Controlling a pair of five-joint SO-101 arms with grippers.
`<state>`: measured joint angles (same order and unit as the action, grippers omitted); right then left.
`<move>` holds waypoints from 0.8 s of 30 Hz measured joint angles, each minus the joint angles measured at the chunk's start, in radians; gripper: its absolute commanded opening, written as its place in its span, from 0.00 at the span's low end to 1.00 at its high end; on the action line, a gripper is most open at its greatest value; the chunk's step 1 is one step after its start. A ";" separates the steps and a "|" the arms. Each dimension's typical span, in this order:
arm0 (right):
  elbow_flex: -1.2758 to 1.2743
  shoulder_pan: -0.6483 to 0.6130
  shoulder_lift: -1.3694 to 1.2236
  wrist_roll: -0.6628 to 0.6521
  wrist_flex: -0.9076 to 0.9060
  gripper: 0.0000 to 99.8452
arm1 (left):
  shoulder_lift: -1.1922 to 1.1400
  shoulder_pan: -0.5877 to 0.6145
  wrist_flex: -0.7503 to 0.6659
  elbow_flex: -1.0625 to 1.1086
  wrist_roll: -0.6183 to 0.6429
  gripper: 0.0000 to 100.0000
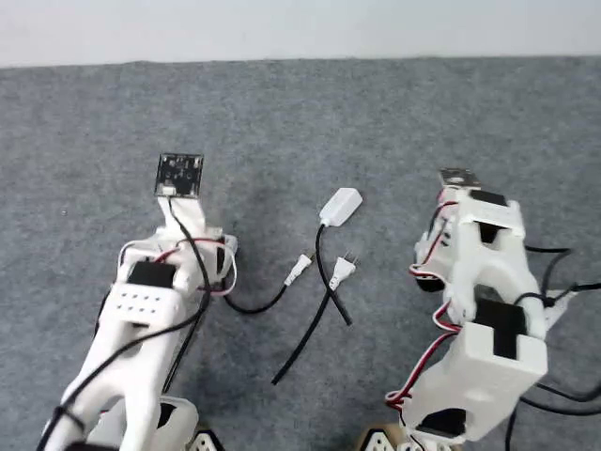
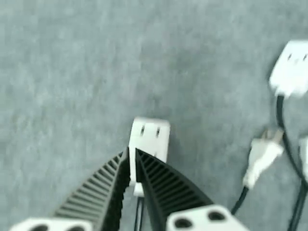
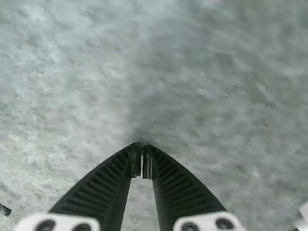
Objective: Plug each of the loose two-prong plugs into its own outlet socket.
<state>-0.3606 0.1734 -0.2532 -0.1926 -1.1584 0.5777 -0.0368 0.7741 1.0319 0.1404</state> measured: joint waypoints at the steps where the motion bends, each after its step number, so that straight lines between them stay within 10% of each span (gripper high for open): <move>1: -0.008 -0.014 0.005 -0.017 0.011 0.01 | 0.026 0.026 0.017 0.020 0.000 0.02; 10: -0.175 -0.304 0.311 -0.479 0.035 0.01 | 0.216 0.388 -0.219 0.305 0.000 0.02; 24: -0.216 -0.680 0.471 -1.019 -0.061 0.25 | 0.178 0.413 -0.238 0.331 -0.112 0.02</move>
<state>-0.5769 -0.5063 0.2179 -1.2114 -1.2198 0.7557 0.3759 0.5363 1.3633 0.0284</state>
